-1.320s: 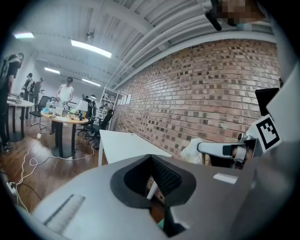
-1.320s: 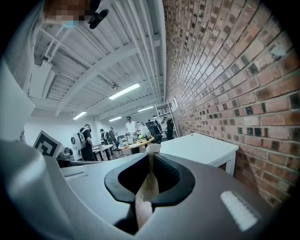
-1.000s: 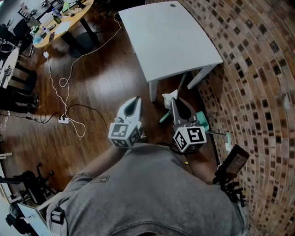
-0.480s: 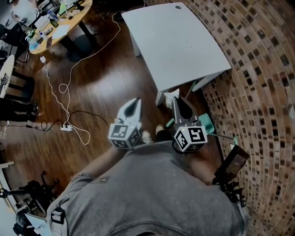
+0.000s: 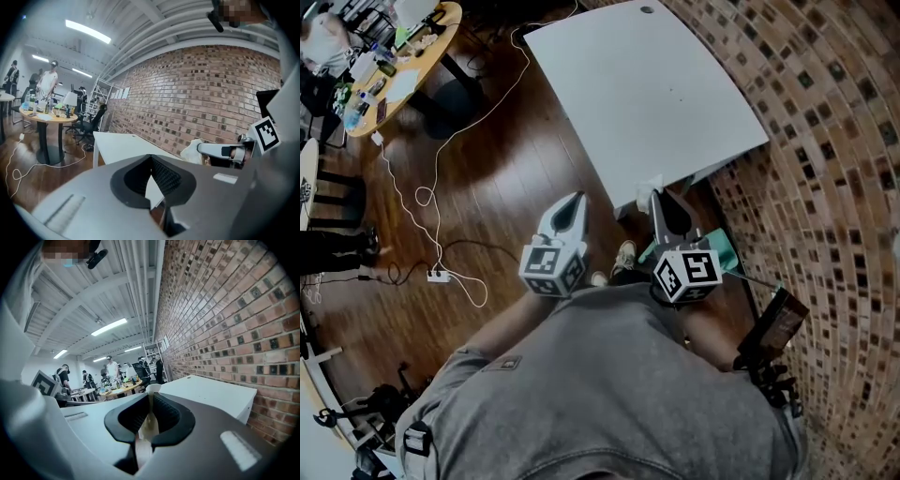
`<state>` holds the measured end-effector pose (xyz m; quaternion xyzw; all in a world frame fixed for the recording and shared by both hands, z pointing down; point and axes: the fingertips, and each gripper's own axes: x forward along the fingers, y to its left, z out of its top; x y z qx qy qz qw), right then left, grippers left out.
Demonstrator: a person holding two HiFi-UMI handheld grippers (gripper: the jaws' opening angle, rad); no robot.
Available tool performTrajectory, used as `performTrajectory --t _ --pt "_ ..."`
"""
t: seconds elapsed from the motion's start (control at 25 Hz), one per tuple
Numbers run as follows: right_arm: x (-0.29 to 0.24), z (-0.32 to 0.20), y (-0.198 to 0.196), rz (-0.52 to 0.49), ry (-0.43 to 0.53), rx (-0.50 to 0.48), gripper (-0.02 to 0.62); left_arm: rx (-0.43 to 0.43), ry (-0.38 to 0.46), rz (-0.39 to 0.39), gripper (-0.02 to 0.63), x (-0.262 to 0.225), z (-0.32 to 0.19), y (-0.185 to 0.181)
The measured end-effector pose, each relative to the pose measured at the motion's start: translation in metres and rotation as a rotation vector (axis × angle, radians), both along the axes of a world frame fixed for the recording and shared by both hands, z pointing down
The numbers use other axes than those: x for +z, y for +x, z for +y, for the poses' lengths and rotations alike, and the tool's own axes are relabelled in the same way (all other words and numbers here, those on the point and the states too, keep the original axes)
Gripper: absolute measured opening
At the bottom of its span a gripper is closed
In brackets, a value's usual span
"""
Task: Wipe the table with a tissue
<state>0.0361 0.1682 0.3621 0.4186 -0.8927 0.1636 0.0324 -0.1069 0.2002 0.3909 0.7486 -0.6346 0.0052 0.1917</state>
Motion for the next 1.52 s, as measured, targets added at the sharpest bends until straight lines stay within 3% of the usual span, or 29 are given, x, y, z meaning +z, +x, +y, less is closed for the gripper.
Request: performTrajectory --t 0.44,0.64,1.16,1.52 --pt "0.007 -0.074 0.017 -0.012 -0.023 0.067 0.046 0.039 -0.003 -0.029 0.002 -0.006 -0.079 0.002" --pt "0.014 -0.101 0.012 -0.001 -0.031 0.148 0.046 0.123 -0.025 -0.009 0.002 0.002 -0.116 -0.001" --pt "0.026 -0.168 -0.015 0.048 -0.068 0.480 0.046 0.408 -0.045 0.048 0.002 0.016 -0.226 -0.036" --pt "0.022 -0.193 0.004 0.080 -0.056 0.563 0.046 0.451 -0.043 0.053 0.002 0.017 -0.263 -0.028"
